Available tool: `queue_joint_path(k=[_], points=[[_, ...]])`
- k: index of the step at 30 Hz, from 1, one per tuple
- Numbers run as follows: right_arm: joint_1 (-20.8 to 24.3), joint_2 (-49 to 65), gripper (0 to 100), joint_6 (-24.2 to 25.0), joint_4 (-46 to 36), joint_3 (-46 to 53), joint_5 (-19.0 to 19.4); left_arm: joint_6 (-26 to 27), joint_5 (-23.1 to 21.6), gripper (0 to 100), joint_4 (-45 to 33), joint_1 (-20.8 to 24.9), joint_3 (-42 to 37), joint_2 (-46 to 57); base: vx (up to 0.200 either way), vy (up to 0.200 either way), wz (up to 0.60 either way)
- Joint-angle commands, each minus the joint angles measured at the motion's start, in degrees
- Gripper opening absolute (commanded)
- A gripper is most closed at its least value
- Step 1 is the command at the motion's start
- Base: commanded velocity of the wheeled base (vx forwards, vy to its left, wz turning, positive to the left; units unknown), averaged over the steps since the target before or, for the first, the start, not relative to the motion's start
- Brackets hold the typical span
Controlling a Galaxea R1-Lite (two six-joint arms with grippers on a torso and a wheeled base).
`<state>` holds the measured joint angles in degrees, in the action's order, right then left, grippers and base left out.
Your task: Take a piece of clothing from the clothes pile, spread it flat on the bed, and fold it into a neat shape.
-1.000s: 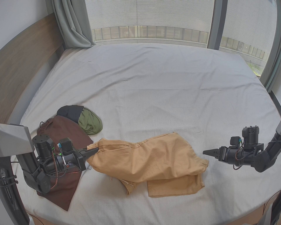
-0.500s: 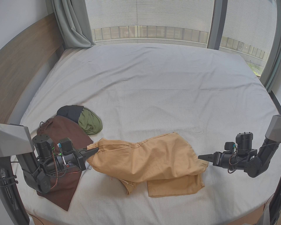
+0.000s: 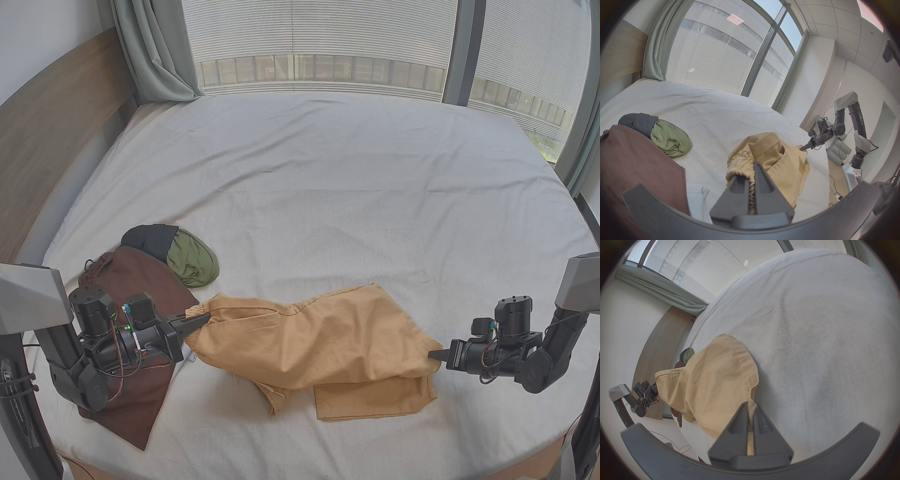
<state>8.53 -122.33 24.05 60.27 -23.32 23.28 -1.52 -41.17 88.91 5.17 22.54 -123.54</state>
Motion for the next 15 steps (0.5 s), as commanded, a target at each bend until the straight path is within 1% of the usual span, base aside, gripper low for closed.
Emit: queue_joint_path(k=[1, 6, 8, 12, 15], points=[[1.31, 4.65, 0, -0.5, -0.68, 3.37, 0.09, -0.5, 0.39, 0, 0.04, -0.33, 0.84, -0.12, 0.0, 0.0, 0.0], [3.07, 8.51, 0, -3.84, -1.47, 7.15, 0.09, -2.61, 1.53, 0, 0.04, -0.42, 1.28, 0.05, 0.0, 0.0, 0.0], [3.95, 9.83, 0, -6.39, -3.93, 8.55, 0.09, -2.78, 1.53, 0, 0.04, -0.6, 1.37, 0.05, 0.0, 0.0, 0.0], [5.0, 10.62, 0, -11.75, -11.75, 9.17, 0.09, -2.87, 1.53, 0, 0.04, -0.86, 1.37, 0.05, 0.0, 0.0, 0.0], [6.14, 10.89, 0, -12.98, -13.51, 10.22, 0.36, -2.87, 1.53, 0, 0.04, -0.95, 1.28, -0.12, 0.0, 0.0, 0.0]])
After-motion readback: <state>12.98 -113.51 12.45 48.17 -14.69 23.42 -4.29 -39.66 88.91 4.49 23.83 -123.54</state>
